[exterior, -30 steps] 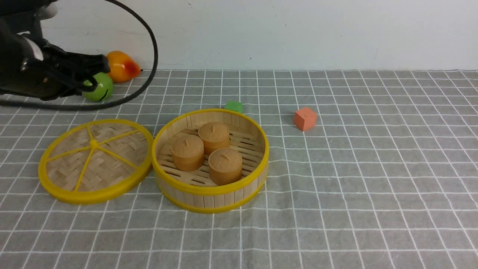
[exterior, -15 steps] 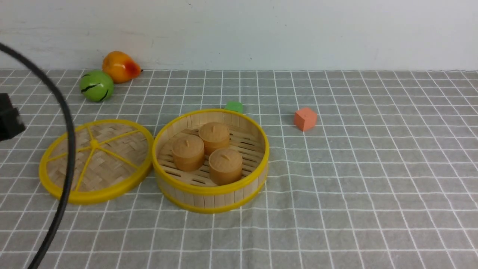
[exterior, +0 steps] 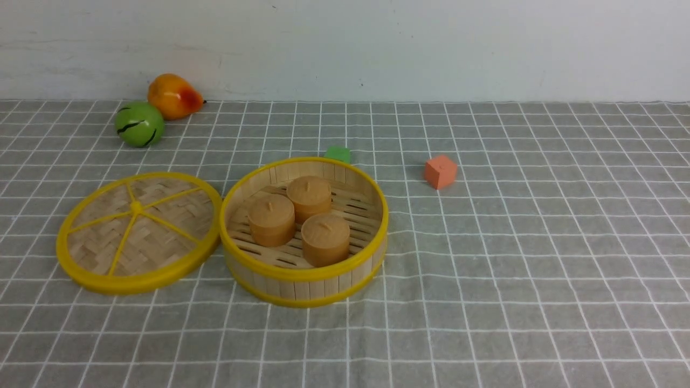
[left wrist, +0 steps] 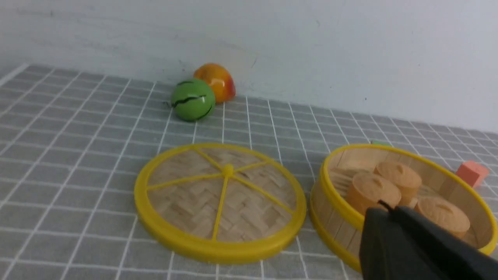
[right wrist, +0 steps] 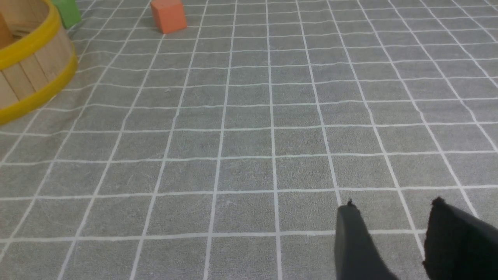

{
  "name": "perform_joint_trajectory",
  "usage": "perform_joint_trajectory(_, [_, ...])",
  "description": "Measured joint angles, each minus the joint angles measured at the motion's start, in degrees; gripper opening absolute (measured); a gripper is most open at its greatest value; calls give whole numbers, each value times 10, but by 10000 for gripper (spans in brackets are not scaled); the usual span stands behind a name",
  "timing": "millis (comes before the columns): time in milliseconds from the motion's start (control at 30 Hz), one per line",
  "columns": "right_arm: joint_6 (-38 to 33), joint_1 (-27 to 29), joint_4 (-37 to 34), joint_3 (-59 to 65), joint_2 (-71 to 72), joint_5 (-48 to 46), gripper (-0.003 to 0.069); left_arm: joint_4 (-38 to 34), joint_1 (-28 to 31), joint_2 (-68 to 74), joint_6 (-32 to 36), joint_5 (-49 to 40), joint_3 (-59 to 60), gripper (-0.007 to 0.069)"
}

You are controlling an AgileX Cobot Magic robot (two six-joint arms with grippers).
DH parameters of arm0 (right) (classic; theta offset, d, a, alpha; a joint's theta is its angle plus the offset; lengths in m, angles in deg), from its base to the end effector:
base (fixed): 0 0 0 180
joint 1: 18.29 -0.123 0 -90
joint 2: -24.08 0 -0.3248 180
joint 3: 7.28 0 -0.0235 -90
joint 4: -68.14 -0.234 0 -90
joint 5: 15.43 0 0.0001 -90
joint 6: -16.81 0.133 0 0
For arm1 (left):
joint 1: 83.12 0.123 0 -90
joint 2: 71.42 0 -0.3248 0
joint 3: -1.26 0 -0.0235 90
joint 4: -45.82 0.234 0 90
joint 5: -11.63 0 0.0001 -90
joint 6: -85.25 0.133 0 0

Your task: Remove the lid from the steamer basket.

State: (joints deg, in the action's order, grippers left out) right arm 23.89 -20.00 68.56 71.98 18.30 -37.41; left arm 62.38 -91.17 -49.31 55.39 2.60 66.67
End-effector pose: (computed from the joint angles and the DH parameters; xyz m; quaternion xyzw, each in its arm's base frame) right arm 0.0351 0.0007 0.1603 0.0357 0.8032 0.0425 0.5932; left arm 0.0641 -0.0030 0.2645 -0.0503 0.7425 -0.1085 0.6591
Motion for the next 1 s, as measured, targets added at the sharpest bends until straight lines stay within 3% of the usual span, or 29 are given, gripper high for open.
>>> perform_joint_trajectory(600, [0, 0, 0, 0, 0, 0, 242, -1, 2, -44, -14, -31, 87, -13])
perform_joint_trajectory(833, [0, 0, 0, 0, 0, 0, 242, -47, 5, -154, -11, -45, 142, -13])
perform_joint_trajectory(1000, [0, 0, 0, 0, 0, 0, 242, -99, 5, -159, 49, -116, 144, -13])
